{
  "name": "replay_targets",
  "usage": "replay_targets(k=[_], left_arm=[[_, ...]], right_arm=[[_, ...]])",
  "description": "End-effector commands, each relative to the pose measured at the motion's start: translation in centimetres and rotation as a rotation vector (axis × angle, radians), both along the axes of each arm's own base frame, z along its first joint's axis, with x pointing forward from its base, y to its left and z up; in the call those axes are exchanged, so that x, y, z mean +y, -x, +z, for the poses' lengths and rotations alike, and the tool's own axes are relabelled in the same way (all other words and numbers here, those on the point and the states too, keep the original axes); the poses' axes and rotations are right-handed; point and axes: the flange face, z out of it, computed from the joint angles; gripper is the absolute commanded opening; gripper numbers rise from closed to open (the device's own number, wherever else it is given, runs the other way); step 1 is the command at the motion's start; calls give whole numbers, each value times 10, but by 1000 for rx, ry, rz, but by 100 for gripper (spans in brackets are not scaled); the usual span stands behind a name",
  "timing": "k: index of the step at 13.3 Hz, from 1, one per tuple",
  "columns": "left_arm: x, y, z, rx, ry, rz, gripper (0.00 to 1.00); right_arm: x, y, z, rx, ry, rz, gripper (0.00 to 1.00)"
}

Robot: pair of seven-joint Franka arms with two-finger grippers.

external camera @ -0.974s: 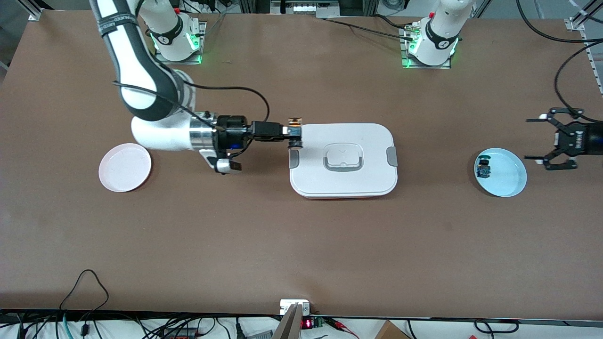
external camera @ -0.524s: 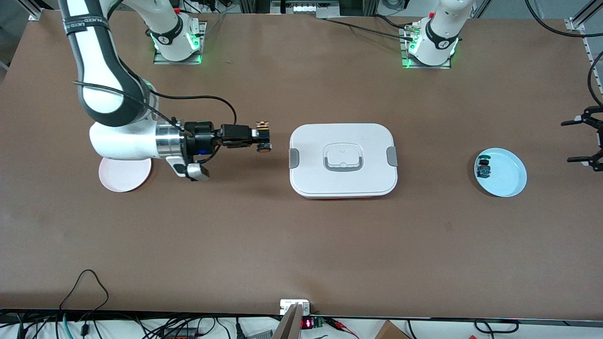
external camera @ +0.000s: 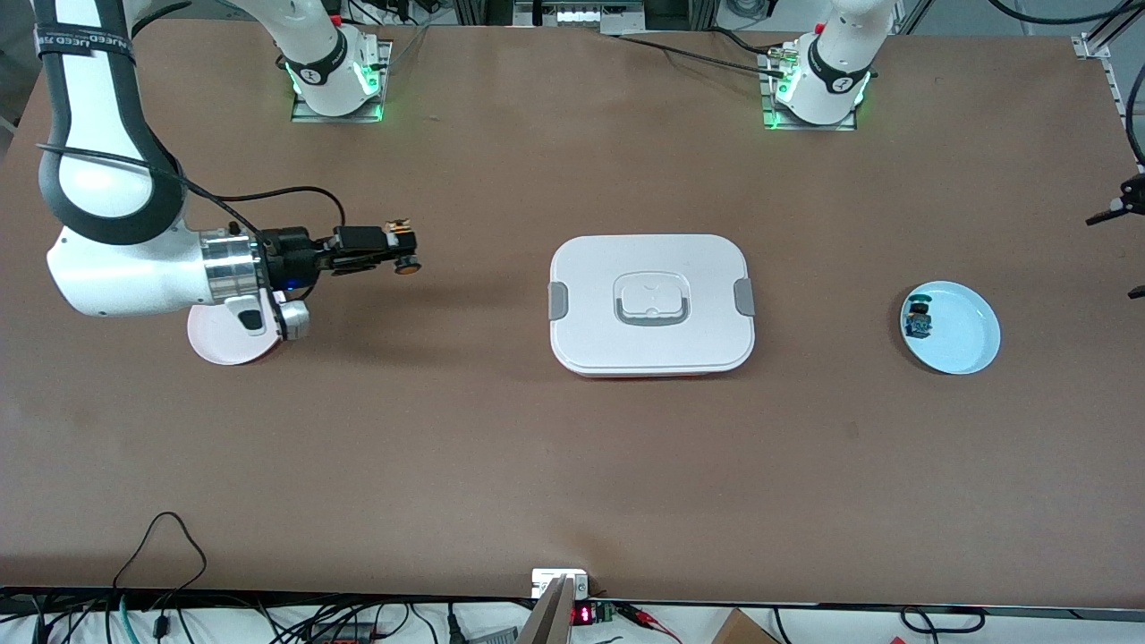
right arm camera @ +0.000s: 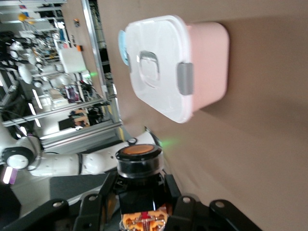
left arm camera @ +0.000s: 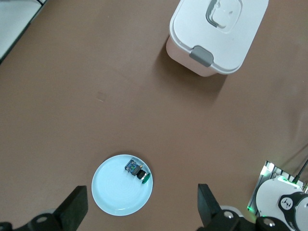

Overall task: Transfer orange switch to right arm and place
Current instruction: 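Carry the switch with the right gripper while the left gripper withdraws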

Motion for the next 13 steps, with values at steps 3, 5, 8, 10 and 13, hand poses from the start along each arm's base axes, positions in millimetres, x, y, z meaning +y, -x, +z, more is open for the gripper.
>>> replay_targets(k=[3, 5, 8, 10, 13], left_arm=[[-65, 8, 23, 22, -88, 54, 100], [-103, 11, 28, 42, -135, 115, 100], [-167, 38, 34, 65, -216, 196, 100], [-181, 49, 29, 72, -247, 219, 100], [-146, 41, 15, 37, -254, 305, 100]], right_arm=[[-59, 11, -15, -98, 162, 154, 3], [-87, 16, -25, -134, 253, 259, 3], [-124, 20, -36, -197, 409, 447, 3], [-143, 20, -43, -276, 492, 630, 3], [-173, 12, -54, -398, 561, 791, 3]])
